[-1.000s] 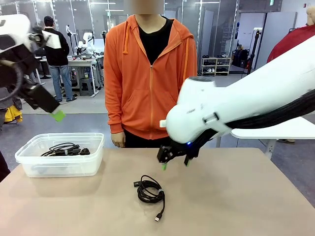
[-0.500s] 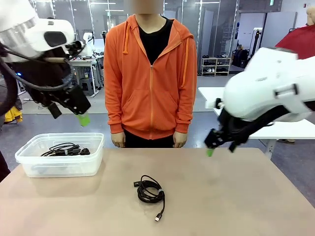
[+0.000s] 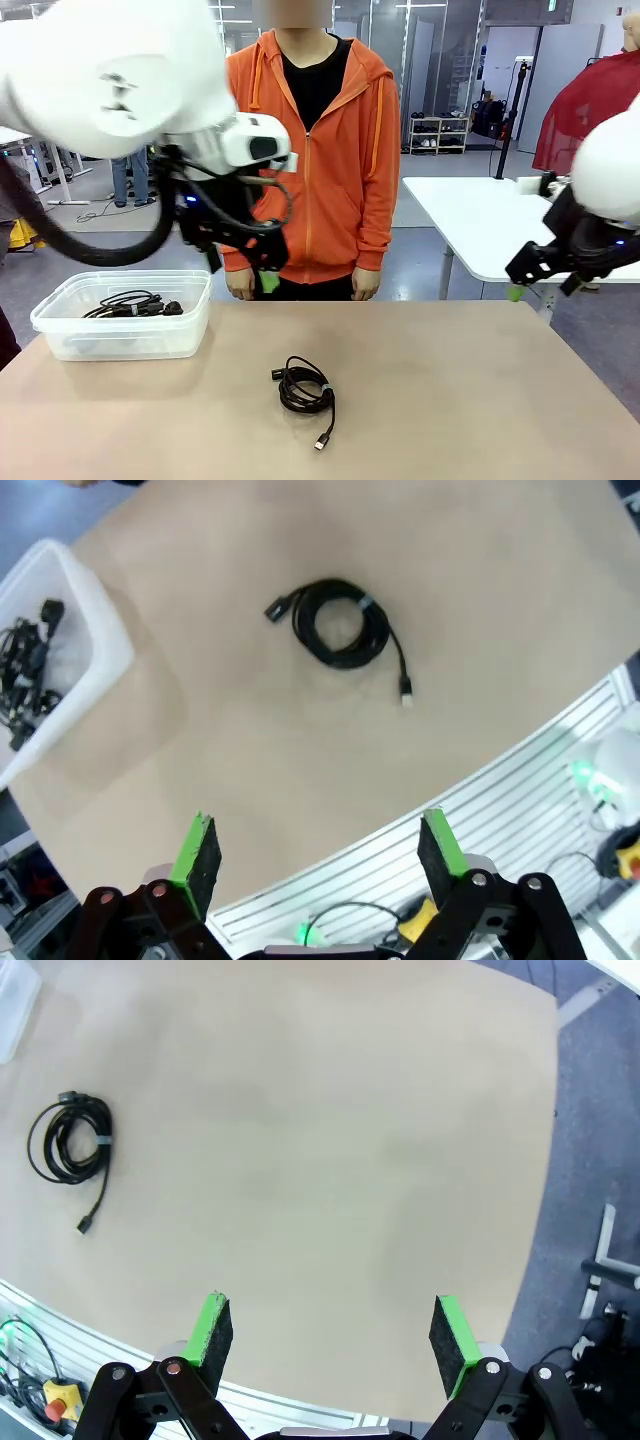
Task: Organize and store the cables.
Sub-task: Place the USB Extension Cable into the Organizing box.
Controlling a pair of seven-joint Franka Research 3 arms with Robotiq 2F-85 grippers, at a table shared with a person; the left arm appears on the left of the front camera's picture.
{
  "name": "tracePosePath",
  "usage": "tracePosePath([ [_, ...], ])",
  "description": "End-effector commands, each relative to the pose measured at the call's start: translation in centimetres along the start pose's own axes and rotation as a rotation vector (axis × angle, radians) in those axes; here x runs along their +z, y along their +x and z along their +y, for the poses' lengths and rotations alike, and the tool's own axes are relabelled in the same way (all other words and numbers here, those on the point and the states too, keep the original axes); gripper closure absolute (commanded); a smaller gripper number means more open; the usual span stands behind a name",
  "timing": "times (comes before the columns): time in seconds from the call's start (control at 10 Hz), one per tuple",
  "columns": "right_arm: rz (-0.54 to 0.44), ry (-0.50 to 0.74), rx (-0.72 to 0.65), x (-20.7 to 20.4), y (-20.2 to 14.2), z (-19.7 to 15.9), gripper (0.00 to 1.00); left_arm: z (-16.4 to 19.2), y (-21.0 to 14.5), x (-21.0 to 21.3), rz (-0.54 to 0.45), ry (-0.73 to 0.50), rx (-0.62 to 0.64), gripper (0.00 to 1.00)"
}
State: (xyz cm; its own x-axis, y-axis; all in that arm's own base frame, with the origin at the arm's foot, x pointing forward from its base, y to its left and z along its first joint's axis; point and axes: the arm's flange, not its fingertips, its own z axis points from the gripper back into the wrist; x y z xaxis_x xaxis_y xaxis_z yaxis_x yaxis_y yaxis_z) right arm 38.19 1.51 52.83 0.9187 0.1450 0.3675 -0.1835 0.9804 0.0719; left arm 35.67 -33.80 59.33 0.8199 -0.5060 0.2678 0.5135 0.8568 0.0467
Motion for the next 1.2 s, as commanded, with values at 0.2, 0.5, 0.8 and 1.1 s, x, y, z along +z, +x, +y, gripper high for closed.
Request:
tracePosePath([
  [0.2, -0.053, -0.04, -0.069, 1.7, -3.0, -3.5, 0.0, -2.2, 7.1, -4.2, 0.018, 0.066, 0.021, 0.0],
  [0.5, -0.127, -0.034, -0.115, 2.3, -3.7, -4.6, 0.0, -2.7, 10.8, -6.5, 0.011, 0.084, 0.028, 0.0],
  [0.8, -0.061, -0.026, -0.089, 2.5, -2.9, -4.0, 0.0, -2.3, 10.3, -7.4, 0.018, 0.065, 0.013, 0.0],
  [1.1, -0.061, -0.026, -0.089, 2.5, -2.9, -4.0, 0.0, -2.3, 10.3, -7.4, 0.018, 0.065, 0.013, 0.0],
])
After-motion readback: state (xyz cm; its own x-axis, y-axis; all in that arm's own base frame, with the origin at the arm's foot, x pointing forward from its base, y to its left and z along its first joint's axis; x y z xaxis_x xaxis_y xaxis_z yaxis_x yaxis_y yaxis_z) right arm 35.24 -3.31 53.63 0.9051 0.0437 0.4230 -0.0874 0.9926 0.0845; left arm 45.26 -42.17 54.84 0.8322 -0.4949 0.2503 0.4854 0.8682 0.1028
